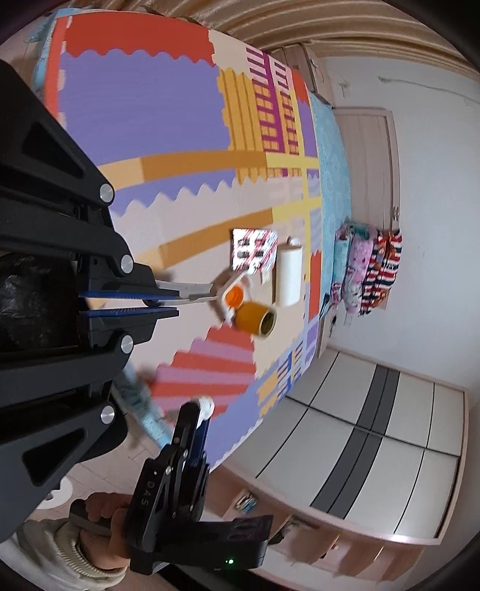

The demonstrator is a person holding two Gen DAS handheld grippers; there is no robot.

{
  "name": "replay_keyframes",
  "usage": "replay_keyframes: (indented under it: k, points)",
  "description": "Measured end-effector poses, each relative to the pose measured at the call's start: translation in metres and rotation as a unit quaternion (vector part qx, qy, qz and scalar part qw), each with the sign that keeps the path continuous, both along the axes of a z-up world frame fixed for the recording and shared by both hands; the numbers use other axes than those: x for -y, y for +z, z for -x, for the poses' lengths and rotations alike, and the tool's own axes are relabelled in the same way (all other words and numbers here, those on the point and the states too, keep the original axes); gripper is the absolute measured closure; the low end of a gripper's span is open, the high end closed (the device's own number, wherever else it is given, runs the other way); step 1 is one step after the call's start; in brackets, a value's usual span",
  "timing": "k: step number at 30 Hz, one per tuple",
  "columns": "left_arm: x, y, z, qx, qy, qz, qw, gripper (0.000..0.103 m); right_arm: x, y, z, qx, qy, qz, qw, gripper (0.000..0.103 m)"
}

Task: Collect trash
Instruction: 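Lift the tissue with the right tool while the left tool grasps the white stick, then lower both tools into the black trash bag and open them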

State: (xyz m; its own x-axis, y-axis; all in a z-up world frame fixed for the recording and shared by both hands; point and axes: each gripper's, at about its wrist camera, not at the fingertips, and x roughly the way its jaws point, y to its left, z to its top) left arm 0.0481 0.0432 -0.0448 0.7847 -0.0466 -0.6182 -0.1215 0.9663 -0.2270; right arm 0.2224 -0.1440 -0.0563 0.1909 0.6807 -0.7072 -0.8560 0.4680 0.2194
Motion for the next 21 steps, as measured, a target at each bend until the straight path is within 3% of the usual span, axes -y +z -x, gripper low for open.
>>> replay_keyframes:
  k: [12, 21]
  points:
    - [0.051, 0.005, 0.041, 0.012, -0.065, -0.010, 0.9977, 0.099, 0.028, -0.003, 0.031, -0.018, 0.018, 0.014, 1.000, 0.079]
    - [0.068, -0.030, 0.052, -0.048, -0.090, -0.002, 0.9948, 0.099, 0.031, -0.043, 0.063, -0.061, 0.050, 0.051, 0.996, 0.079]
